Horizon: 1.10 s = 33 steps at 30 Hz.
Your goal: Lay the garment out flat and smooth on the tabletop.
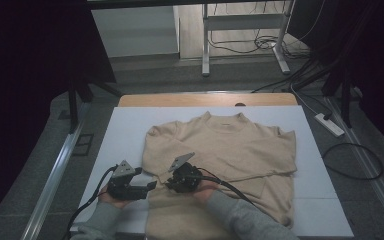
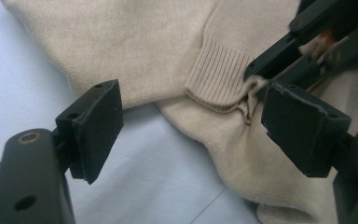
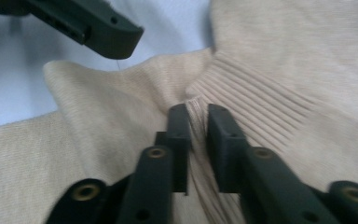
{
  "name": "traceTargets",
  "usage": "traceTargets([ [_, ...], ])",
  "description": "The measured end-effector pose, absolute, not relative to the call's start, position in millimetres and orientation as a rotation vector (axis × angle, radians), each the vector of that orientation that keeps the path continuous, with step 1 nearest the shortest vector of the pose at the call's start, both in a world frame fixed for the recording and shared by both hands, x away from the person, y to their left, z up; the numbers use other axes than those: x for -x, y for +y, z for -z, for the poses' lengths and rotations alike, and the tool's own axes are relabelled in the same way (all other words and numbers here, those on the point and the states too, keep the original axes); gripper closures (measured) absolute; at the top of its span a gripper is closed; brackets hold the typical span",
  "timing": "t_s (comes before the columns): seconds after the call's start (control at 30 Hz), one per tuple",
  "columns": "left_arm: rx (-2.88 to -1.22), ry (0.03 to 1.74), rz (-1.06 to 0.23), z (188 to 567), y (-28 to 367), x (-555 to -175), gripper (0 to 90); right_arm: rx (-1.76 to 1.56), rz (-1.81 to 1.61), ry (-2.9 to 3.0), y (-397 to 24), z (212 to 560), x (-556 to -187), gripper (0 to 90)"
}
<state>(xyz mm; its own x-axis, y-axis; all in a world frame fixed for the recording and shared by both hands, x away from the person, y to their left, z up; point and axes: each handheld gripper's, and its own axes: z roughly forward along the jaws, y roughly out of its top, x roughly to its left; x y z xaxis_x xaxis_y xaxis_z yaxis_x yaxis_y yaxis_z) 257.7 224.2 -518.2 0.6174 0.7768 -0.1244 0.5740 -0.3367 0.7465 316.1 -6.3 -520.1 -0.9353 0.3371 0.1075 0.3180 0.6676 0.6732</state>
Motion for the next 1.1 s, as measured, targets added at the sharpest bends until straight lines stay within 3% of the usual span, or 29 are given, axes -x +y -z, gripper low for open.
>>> traceTargets([
  [0.4, -2.056, 1.061, -0.321, 520.0, 222.2, -258.1, 20.8, -0.726, -1.228, 2.683, -62.8, 496.1, -329.2, 84.4],
  [1.1, -2.052, 1.057, -0.318, 519.9, 220.8, -256.4, 21.0, -1.183, -1.212, 2.34, -234.7, 488.6, -321.9, 84.5],
])
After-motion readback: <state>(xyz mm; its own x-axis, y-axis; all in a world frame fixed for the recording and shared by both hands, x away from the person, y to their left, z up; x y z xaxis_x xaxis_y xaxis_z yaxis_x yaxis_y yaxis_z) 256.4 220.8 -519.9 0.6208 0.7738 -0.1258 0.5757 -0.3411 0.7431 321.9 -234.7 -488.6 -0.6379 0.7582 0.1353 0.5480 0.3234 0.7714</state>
